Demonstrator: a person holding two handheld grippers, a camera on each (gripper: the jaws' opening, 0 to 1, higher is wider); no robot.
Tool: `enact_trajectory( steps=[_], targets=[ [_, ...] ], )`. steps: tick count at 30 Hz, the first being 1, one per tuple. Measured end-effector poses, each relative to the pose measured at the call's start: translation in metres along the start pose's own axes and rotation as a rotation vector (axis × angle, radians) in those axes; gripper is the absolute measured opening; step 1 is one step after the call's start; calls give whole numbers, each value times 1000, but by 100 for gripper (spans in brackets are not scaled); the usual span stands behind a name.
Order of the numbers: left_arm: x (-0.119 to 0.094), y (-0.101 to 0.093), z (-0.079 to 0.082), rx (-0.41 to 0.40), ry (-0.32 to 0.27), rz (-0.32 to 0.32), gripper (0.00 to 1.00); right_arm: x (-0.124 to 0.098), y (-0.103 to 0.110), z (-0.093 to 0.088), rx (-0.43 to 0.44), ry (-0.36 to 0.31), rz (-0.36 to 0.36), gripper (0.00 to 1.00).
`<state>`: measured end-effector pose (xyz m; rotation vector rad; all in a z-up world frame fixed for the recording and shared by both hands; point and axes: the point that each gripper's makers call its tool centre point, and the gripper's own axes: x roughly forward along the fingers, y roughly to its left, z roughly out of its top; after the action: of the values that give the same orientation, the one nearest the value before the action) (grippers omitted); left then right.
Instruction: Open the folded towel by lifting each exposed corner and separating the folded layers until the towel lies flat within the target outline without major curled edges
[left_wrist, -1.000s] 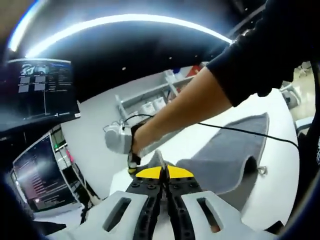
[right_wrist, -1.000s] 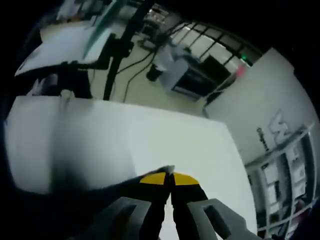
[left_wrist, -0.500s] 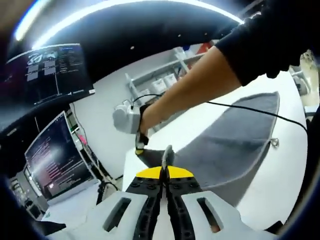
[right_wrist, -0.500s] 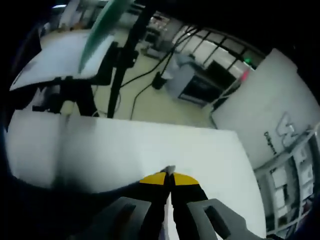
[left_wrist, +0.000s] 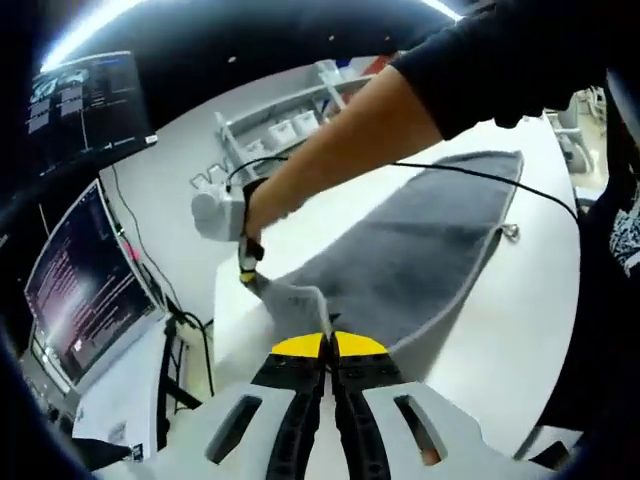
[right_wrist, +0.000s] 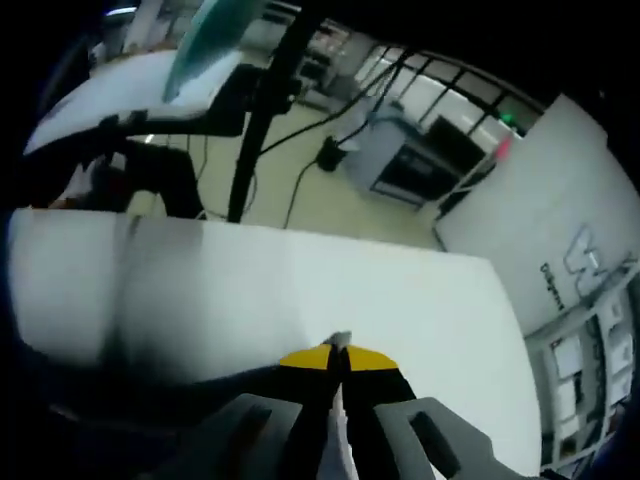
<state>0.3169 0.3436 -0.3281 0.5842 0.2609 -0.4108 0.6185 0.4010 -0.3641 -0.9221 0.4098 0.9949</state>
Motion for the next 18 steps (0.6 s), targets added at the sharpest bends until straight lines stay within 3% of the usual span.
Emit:
enact_trajectory(
  steps=[8, 18],
  targets=[
    [-3, 6, -22, -23, 67, 4, 2, 24, 20, 4, -11, 4, 23, 0],
    [-6, 3, -18, -11, 64, -3, 2, 37, 34, 4, -2, 6, 34, 0]
  ],
)
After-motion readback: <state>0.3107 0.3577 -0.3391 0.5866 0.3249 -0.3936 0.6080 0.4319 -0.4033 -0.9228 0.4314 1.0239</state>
